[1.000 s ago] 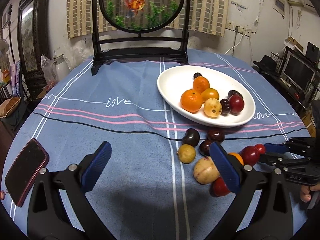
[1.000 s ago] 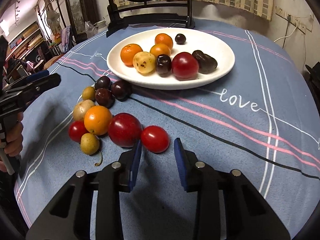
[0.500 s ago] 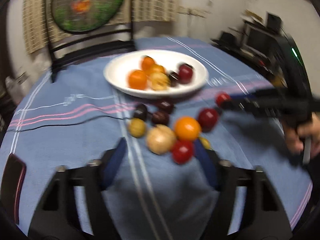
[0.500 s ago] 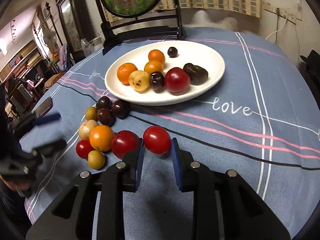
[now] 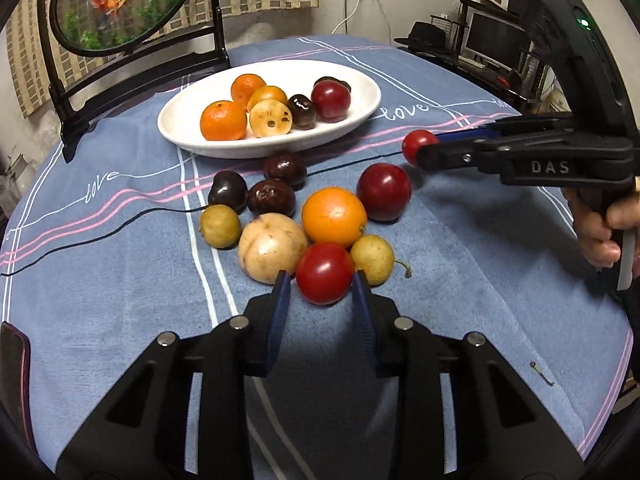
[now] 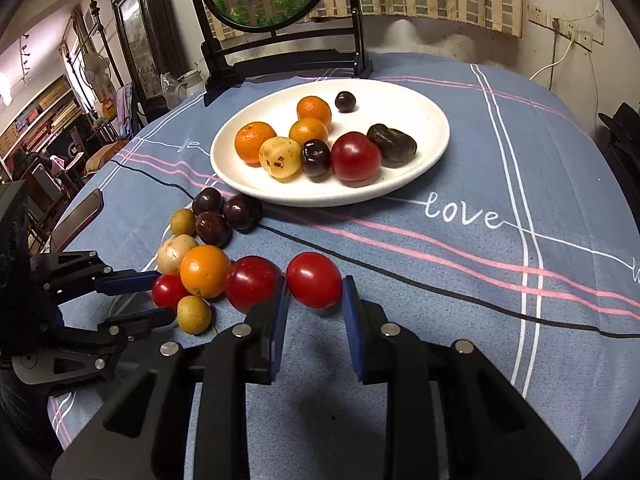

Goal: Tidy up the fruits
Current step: 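Grasp a red tomato with the right gripper while the left gripper grasps another red tomato, then lower both red tomatoes onto the white plate and open both grippers, then grasp the large red fruit with the right gripper while the left gripper grasps the pale brown fruit, then place both held fruits on the white plate and open both grippers, then grasp a pale yellow fruit with the right gripper while the left gripper grasps a small yellow fruit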

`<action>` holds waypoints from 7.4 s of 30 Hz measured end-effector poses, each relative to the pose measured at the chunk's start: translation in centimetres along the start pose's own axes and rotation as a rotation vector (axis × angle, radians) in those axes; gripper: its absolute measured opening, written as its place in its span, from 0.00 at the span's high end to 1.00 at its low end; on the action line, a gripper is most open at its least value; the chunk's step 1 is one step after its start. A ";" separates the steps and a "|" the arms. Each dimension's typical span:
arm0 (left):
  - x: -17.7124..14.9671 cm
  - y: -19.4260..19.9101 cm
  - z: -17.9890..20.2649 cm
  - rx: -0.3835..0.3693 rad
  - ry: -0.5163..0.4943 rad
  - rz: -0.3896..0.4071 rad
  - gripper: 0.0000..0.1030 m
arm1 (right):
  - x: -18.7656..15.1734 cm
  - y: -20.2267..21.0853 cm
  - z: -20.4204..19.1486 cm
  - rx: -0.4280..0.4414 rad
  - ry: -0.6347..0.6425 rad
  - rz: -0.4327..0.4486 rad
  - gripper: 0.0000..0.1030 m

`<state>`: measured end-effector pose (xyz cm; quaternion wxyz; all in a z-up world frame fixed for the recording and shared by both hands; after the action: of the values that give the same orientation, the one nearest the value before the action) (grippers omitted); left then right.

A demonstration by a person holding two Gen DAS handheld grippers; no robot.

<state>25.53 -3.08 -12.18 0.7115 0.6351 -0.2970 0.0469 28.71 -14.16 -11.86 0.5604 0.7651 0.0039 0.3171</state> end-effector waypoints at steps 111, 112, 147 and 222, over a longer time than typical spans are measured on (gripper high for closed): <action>2.2 -1.8 -2.8 0.099 0.100 -0.005 0.57 | 0.8 -0.8 -1.1 0.056 -0.097 0.025 0.62; 2.2 -2.0 -2.8 0.100 0.098 -0.011 0.57 | 0.8 -0.7 -1.1 0.056 -0.097 0.026 0.62; 12.7 3.9 -10.1 0.178 0.323 0.173 0.03 | 9.6 0.5 0.5 0.010 -0.120 0.203 0.42; 4.7 0.4 -7.1 0.005 0.147 0.041 0.72 | 0.4 0.5 -4.8 0.005 -0.049 0.112 0.75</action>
<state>31.76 2.16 -9.67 0.7287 0.6255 -0.2566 0.1088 26.50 -10.07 -10.43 0.5398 0.7731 -0.0521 0.3290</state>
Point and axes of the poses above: each gripper's, at about its wrist camera, not at the fingertips, and y roughly against the way its jaws point, z to its right, x to its top, the point moved 8 cm from there along -y, roughly the way its jaws point, and after that the axes turned 11 degrees about -z, right-handed, at the moved point
